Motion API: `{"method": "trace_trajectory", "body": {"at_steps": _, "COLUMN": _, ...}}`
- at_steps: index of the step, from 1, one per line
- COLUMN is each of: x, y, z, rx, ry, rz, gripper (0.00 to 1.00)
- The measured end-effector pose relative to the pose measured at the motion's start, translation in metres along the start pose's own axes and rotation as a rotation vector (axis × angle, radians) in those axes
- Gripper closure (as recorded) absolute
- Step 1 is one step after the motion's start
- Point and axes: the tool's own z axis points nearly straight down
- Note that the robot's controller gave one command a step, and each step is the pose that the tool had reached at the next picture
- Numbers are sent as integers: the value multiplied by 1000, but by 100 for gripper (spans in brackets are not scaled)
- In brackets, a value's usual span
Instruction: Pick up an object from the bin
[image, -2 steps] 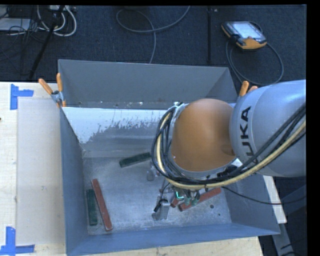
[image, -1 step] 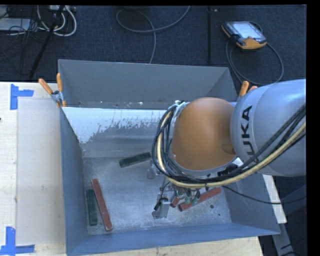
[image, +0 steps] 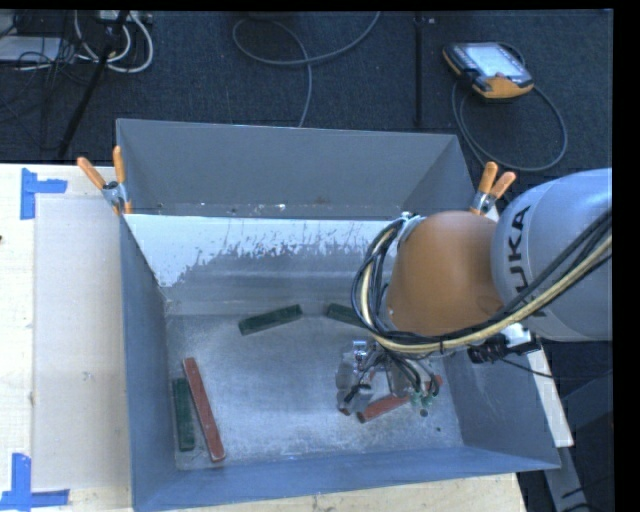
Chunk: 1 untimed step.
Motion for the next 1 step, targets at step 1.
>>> {"method": "trace_trajectory", "body": {"at_steps": 1, "x": 0, "y": 0, "z": 0, "rx": 0, "ry": 0, "rz": 2, "gripper": 0}}
